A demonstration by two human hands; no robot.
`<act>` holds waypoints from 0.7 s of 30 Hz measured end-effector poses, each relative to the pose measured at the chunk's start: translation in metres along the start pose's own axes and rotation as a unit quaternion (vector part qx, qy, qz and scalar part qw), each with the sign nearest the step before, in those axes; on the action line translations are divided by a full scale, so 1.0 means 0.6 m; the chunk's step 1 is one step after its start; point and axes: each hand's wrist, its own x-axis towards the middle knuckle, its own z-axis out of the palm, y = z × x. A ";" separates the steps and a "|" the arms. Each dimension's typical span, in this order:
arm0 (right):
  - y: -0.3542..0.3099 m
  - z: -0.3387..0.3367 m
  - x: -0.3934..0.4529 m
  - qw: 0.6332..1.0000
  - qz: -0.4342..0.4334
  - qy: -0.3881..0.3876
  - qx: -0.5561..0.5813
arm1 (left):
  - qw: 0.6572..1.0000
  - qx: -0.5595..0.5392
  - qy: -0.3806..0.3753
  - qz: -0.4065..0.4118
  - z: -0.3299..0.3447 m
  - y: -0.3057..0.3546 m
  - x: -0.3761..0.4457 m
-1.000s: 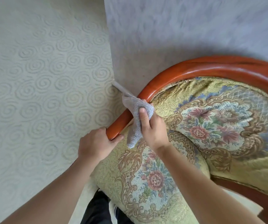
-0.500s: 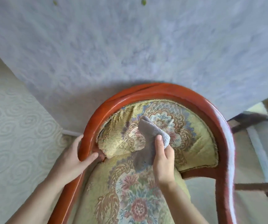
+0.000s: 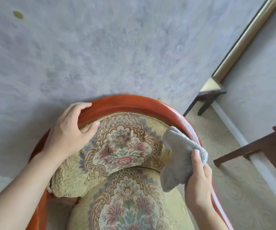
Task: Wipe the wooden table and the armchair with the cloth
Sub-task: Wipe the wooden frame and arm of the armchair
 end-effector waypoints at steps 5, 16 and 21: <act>-0.012 -0.030 0.021 0.995 0.034 0.067 0.061 | 0.983 -0.011 -0.109 0.149 0.110 0.133 0.041; -0.054 -0.123 0.106 0.973 0.005 0.211 0.090 | 0.892 0.158 -0.223 0.360 0.274 0.284 0.145; -0.049 -0.153 0.115 0.964 -0.004 0.256 0.072 | 0.837 0.237 -0.253 0.422 0.331 0.326 0.153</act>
